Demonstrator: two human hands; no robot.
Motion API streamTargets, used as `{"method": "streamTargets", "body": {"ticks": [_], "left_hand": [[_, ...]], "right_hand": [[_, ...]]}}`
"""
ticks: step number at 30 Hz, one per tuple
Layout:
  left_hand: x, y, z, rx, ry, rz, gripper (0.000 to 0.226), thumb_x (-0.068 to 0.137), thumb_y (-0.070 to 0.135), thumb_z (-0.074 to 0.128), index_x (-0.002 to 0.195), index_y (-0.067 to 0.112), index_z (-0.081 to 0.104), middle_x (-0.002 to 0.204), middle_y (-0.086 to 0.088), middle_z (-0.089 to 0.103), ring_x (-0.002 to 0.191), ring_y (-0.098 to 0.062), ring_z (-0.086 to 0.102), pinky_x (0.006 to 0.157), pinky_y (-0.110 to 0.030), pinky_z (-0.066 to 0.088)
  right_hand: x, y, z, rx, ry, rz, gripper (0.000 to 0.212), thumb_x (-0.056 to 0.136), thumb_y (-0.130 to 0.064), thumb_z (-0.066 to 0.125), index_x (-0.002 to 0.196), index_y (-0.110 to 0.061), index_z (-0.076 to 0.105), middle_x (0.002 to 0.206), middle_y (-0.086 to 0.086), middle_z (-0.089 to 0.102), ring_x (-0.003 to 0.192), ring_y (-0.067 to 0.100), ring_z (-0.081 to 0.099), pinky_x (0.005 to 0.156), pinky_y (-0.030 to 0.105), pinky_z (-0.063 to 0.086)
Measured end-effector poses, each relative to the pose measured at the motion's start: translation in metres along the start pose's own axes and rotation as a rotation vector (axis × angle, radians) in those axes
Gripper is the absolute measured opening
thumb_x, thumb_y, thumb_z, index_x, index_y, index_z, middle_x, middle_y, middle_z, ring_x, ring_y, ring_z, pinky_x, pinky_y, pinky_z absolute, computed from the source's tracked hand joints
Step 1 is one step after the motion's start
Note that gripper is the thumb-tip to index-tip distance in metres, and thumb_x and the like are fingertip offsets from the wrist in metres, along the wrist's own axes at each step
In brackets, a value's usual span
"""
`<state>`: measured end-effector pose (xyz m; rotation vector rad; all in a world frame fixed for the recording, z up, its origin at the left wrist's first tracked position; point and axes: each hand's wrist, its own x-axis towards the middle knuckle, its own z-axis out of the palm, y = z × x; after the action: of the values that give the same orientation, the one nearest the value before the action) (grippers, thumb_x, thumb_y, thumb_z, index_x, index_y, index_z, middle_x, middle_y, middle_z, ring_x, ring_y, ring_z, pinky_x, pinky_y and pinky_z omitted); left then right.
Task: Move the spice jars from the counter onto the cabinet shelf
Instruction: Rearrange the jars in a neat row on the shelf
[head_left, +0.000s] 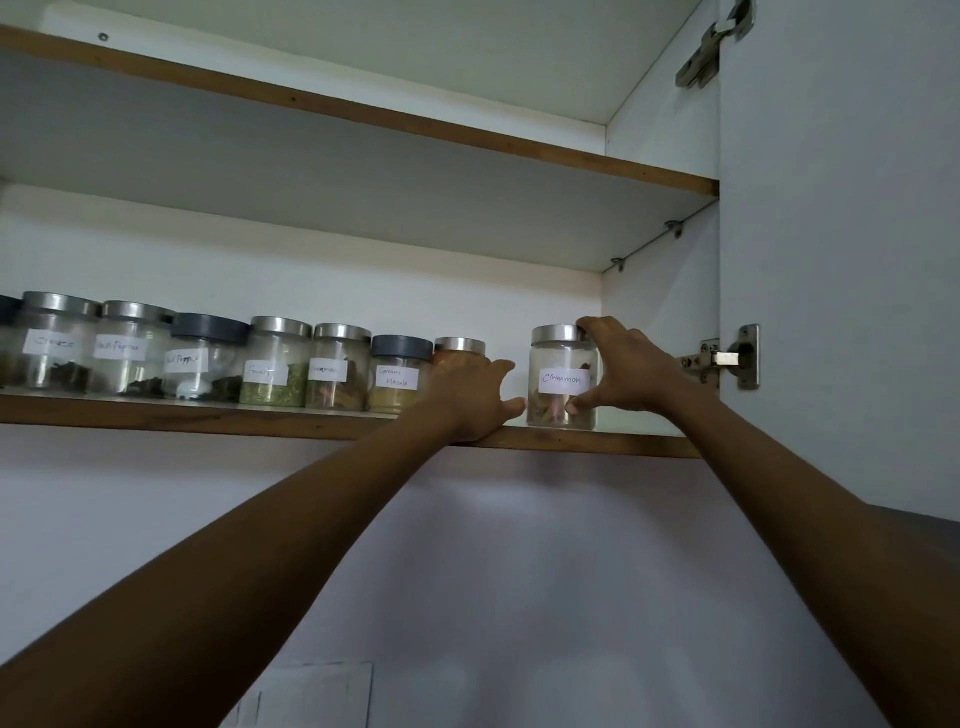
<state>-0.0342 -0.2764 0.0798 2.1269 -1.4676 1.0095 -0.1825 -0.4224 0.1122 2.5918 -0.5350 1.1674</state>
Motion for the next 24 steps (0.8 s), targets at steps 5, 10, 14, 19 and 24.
{"method": "streamTargets", "body": {"ticks": [5, 10, 14, 19, 24], "left_hand": [[-0.001, -0.001, 0.000, -0.076, -0.064, -0.091, 0.051, 0.089, 0.052, 0.044, 0.118, 0.013, 0.058, 0.132, -0.012, 0.052, 0.121, -0.029, 0.045, 0.096, -0.043, 0.042], [0.001, 0.001, -0.001, -0.239, -0.238, -0.174, 0.048, 0.090, 0.053, 0.041, 0.074, 0.009, 0.056, 0.085, -0.006, 0.056, 0.085, -0.019, 0.054, 0.072, -0.029, 0.040], [0.003, -0.001, 0.000, -0.301, -0.316, -0.214, 0.042, 0.090, 0.051, 0.044, 0.086, 0.011, 0.056, 0.088, -0.004, 0.053, 0.084, -0.017, 0.051, 0.073, -0.027, 0.039], [0.005, -0.002, 0.003, -0.277, -0.305, -0.199, 0.045, 0.093, 0.047, 0.043, 0.102, 0.006, 0.061, 0.090, -0.004, 0.054, 0.086, -0.016, 0.049, 0.078, -0.029, 0.040], [0.007, -0.004, 0.004, -0.271, -0.308, -0.180, 0.042, 0.092, 0.046, 0.043, 0.106, 0.011, 0.061, 0.109, -0.007, 0.061, 0.100, -0.020, 0.054, 0.090, -0.034, 0.044]], "right_hand": [[0.029, 0.004, 0.031, -0.011, -0.021, 0.014, 0.092, 0.059, -0.041, 0.082, 0.132, -0.019, 0.031, 0.137, 0.002, 0.039, 0.111, 0.027, 0.048, 0.086, 0.046, 0.048], [0.059, 0.011, 0.056, -0.054, -0.073, 0.015, 0.086, 0.058, -0.042, 0.082, 0.124, -0.018, 0.033, 0.129, 0.003, 0.044, 0.097, 0.027, 0.056, 0.081, 0.046, 0.051], [0.077, 0.014, 0.069, -0.095, -0.100, 0.004, 0.082, 0.059, -0.041, 0.082, 0.121, -0.017, 0.034, 0.124, 0.002, 0.046, 0.094, 0.027, 0.057, 0.079, 0.044, 0.051], [0.091, 0.015, 0.083, -0.149, -0.120, 0.007, 0.078, 0.062, -0.041, 0.080, 0.120, -0.017, 0.033, 0.122, 0.003, 0.047, 0.094, 0.028, 0.058, 0.076, 0.039, 0.049], [0.103, 0.013, 0.087, -0.233, -0.169, -0.010, 0.081, 0.064, -0.041, 0.080, 0.124, -0.017, 0.031, 0.123, 0.004, 0.048, 0.100, 0.027, 0.057, 0.075, 0.036, 0.044]]}}
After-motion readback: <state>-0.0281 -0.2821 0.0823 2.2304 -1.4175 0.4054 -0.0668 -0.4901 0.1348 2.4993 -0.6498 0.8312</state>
